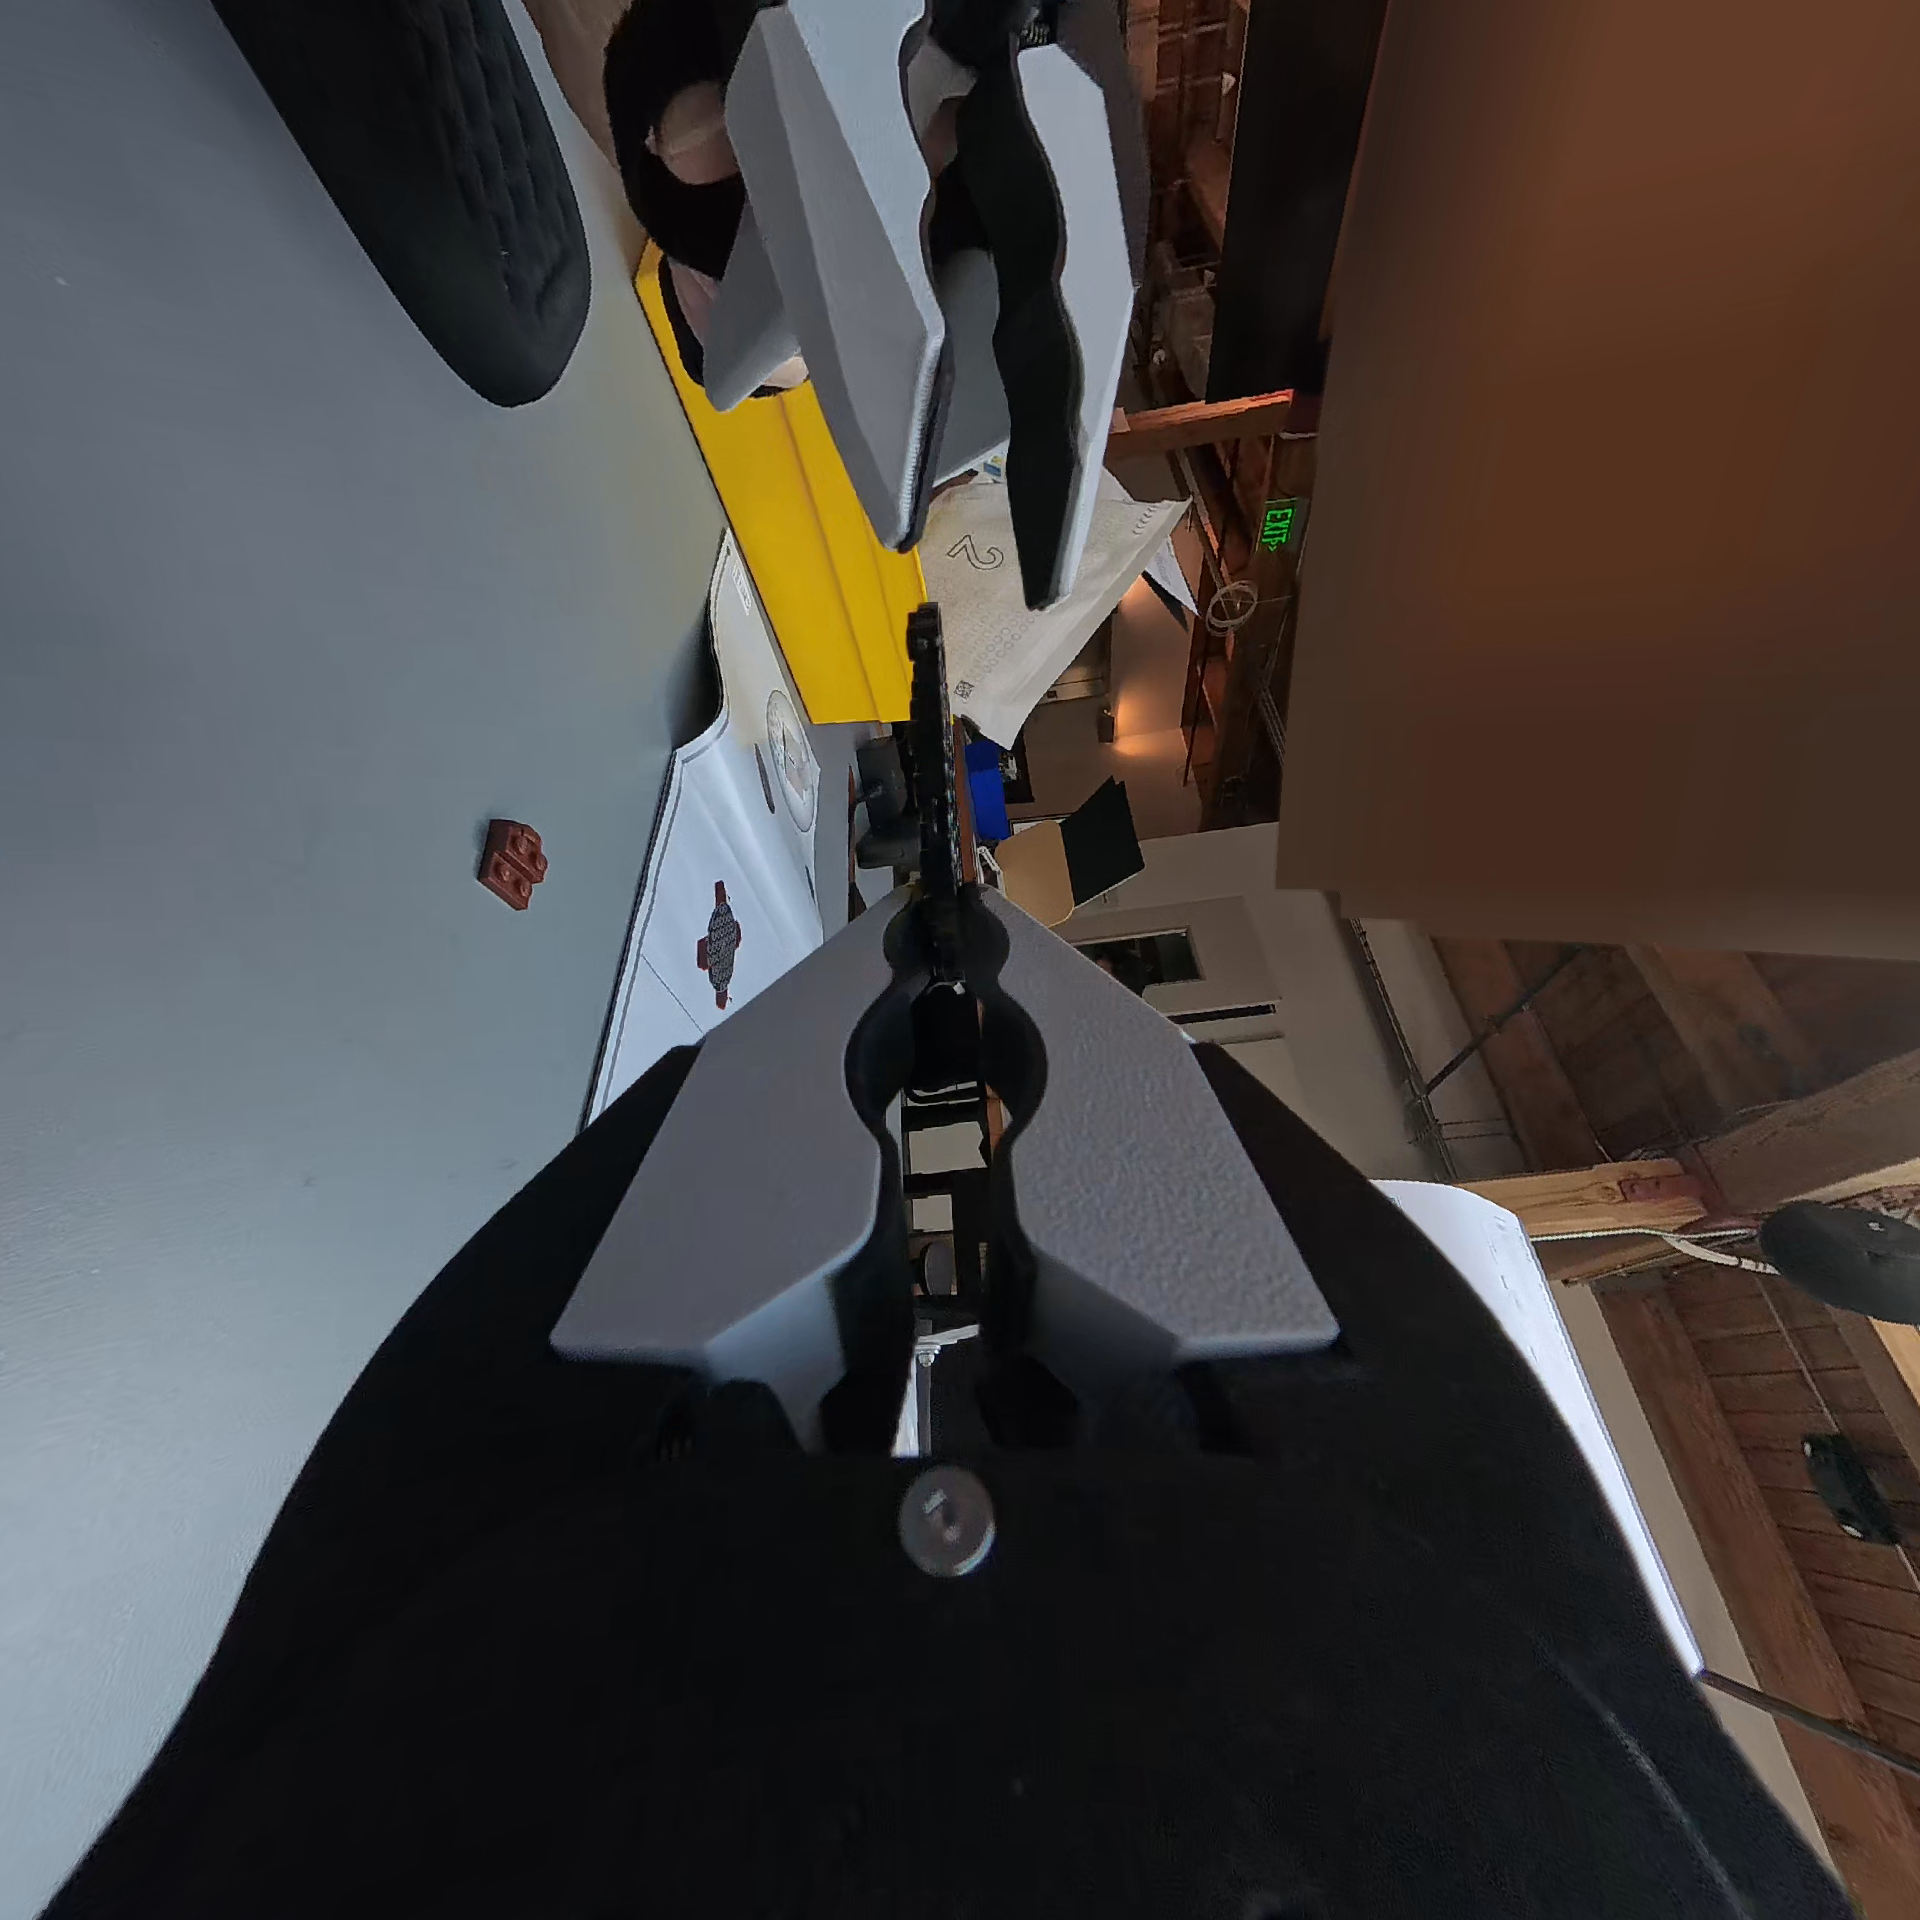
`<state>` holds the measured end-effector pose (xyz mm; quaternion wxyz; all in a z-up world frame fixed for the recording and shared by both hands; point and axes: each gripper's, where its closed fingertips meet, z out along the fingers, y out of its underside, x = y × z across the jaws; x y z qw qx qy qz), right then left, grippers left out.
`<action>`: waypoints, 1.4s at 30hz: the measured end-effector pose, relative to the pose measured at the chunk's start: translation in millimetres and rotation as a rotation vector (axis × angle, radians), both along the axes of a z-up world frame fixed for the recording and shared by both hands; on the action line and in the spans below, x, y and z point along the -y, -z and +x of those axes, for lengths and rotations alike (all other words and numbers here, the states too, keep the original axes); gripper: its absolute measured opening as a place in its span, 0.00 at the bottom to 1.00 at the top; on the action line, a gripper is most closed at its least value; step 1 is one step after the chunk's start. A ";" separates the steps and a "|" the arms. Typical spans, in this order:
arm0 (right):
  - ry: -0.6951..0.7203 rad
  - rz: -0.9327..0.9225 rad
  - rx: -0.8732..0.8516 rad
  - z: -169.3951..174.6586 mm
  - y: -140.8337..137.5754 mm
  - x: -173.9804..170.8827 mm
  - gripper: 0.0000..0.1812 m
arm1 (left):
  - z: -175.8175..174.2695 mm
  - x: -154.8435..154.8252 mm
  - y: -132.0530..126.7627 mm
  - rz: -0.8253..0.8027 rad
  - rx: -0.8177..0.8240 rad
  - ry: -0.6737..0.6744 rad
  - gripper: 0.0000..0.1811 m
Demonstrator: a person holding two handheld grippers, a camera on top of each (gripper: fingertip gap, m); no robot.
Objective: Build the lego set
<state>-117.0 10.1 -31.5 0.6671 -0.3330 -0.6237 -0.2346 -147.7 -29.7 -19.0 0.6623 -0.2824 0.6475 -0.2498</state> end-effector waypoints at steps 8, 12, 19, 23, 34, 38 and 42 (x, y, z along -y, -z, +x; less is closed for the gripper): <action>0.024 -0.048 0.068 -1.7 16.6 -6.2 0.02 | 10.4 5.9 18.6 0.077 -0.078 -0.017 0.13; 0.026 -0.078 0.079 -1.4 21.0 -6.9 0.02 | 13.3 -0.3 28.8 0.151 -0.121 -0.066 0.12; 0.060 -0.077 0.139 -0.6 29.9 -9.7 0.02 | 17.8 -8.1 40.3 0.285 -0.167 -0.145 0.03; 0.051 -0.088 0.055 0.1 19.2 -10.0 0.05 | 18.0 -10.8 28.9 0.340 -0.120 -0.205 0.01; -0.197 -1.001 -0.826 11.4 -17.8 -32.3 0.26 | -17.0 -75.4 -54.4 -0.843 0.398 -0.106 0.01; -0.369 -1.504 -1.180 1.7 -14.8 -44.5 0.32 | -4.6 -79.5 -41.8 -1.293 0.408 0.096 0.01; -0.479 -1.710 -1.242 0.8 -13.5 -44.0 0.21 | -2.1 -86.5 -24.9 -1.528 0.405 0.172 0.01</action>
